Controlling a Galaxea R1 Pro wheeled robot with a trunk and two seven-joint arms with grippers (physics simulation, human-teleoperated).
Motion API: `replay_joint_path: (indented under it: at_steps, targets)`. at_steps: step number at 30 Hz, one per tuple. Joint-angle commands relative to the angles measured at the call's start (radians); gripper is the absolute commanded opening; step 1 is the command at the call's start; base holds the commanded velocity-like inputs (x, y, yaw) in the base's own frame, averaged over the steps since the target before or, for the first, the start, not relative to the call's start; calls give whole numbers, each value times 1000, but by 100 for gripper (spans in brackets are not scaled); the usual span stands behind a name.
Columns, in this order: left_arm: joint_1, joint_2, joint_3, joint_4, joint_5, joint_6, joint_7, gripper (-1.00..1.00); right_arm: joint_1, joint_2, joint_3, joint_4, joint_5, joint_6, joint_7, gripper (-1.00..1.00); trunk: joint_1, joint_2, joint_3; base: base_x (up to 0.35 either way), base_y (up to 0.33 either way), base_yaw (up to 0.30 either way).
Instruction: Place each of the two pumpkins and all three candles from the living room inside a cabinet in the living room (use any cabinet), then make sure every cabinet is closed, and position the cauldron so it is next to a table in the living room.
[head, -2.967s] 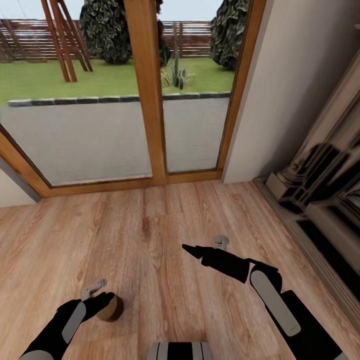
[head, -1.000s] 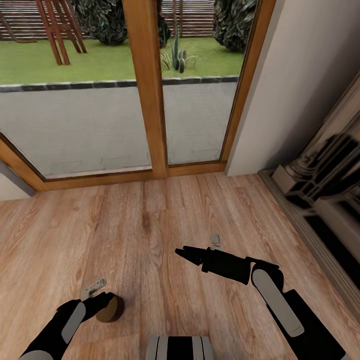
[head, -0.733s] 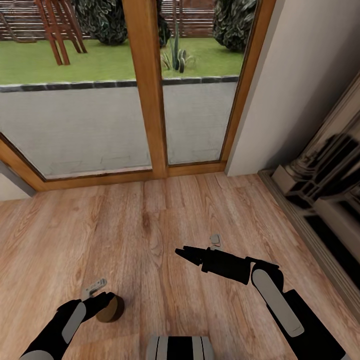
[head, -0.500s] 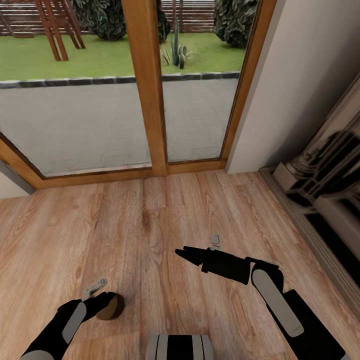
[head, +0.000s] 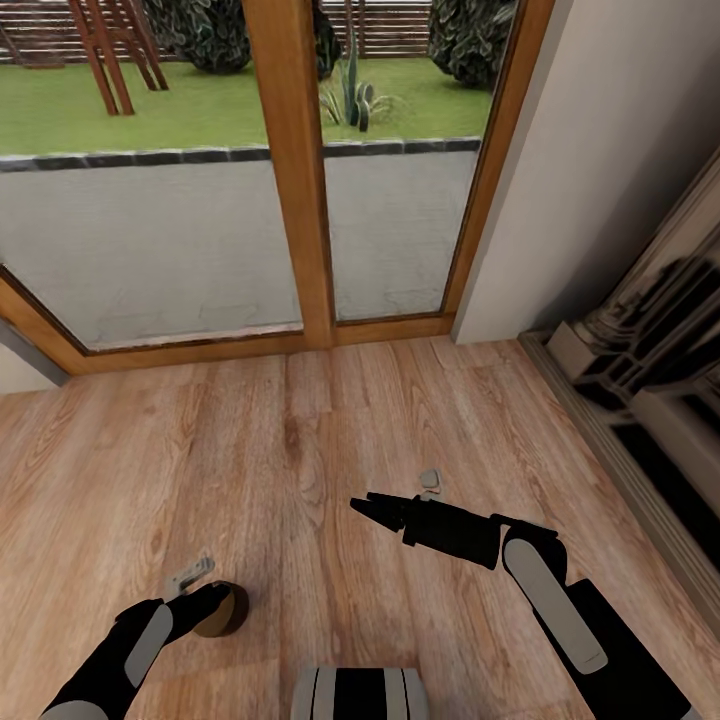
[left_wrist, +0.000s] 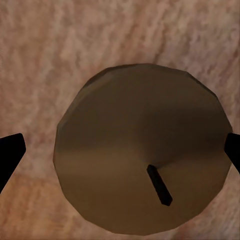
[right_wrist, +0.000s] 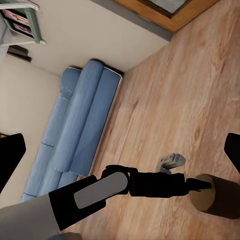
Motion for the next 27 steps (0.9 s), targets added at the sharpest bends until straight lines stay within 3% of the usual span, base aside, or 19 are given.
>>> replay_joint_path:
  at_steps: [1,27]
  targets:
    - [0,0,1,-2,10,6,6,100,-1,-1,0,0,-5,5,-1,100,0,0,-1,0,0,0]
    - [0,1,1,-2,10,6,7,100,-1,0,1,0,-4,4,-2,100,0,0,-1,31,-33,0]
